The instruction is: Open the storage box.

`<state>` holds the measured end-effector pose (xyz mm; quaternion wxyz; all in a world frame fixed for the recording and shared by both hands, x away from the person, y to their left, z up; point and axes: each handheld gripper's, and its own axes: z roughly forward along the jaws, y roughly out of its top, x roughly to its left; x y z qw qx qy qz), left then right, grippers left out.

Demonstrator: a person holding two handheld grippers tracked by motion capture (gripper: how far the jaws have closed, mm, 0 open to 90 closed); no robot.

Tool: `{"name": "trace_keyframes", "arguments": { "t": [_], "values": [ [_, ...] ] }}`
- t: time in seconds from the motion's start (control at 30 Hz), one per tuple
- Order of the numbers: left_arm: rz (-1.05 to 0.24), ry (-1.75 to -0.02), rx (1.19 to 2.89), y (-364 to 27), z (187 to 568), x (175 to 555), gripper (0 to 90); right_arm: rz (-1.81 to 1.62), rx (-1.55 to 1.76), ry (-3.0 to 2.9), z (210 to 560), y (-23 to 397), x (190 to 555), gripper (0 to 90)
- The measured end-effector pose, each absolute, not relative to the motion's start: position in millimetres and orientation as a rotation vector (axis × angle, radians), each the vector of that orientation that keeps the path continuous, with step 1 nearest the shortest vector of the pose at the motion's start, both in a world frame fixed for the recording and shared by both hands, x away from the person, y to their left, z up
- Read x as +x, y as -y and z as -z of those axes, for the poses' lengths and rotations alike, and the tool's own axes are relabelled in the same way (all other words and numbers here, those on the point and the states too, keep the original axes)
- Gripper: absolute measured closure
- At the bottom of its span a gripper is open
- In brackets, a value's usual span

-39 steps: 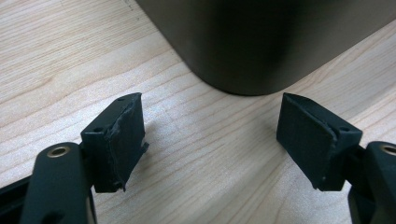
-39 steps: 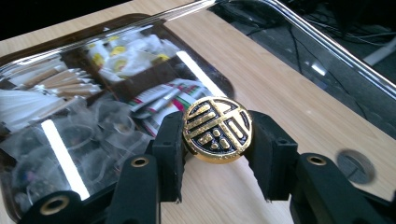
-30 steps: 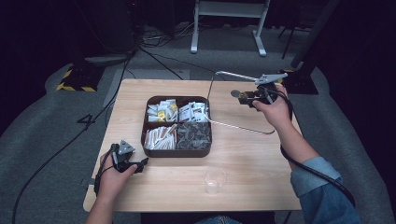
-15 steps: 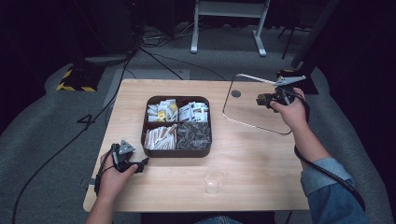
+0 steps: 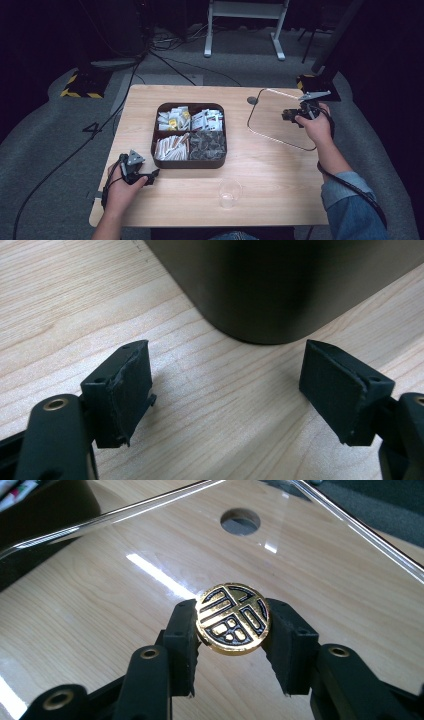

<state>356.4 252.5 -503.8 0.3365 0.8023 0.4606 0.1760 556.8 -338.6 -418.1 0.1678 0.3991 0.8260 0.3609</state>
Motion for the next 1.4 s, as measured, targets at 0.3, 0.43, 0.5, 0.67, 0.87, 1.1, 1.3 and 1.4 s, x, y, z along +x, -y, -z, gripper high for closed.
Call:
{"name": "trace_keyframes", "arguments": {
  "t": [0.3, 0.43, 0.5, 0.67, 0.87, 1.1, 1.3, 1.4],
  "values": [
    [-0.459, -1.199, 2.093, -252.5, 503.8, 356.5, 21.5, -1.012, 1.177, -2.353, 442.6, 347.4, 557.7, 58.8],
    [-0.458, -1.201, 2.091, -252.4, 503.9, 356.4, 21.5, -1.010, 1.193, -2.358, 452.7, 349.6, 557.1, 58.8],
    [-0.459, -1.199, 2.093, -252.5, 503.8, 356.5, 21.5, -1.007, 1.203, -2.356, 457.6, 350.9, 556.8, 58.8],
    [-0.459, -1.199, 2.093, -252.6, 503.8, 356.5, 21.5, -1.010, 1.228, -2.354, 469.4, 354.1, 555.4, 58.8],
    [-0.455, -1.208, 2.085, -251.7, 503.9, 356.5, 21.2, -1.006, 1.236, -2.350, 480.6, 355.5, 554.1, 58.8],
    [-0.457, -1.208, 2.090, -251.6, 503.7, 356.6, 21.0, -0.998, 1.226, -2.350, 486.2, 355.5, 552.5, 58.7],
    [-0.457, -1.208, 2.090, -251.6, 503.7, 356.6, 21.1, -1.033, 1.235, -2.332, 489.1, 357.0, 550.8, 58.0],
    [-0.457, -1.208, 2.090, -251.6, 503.7, 356.6, 21.1, -1.046, 1.248, -2.328, 489.5, 357.5, 550.1, 54.8]
  ]
}}
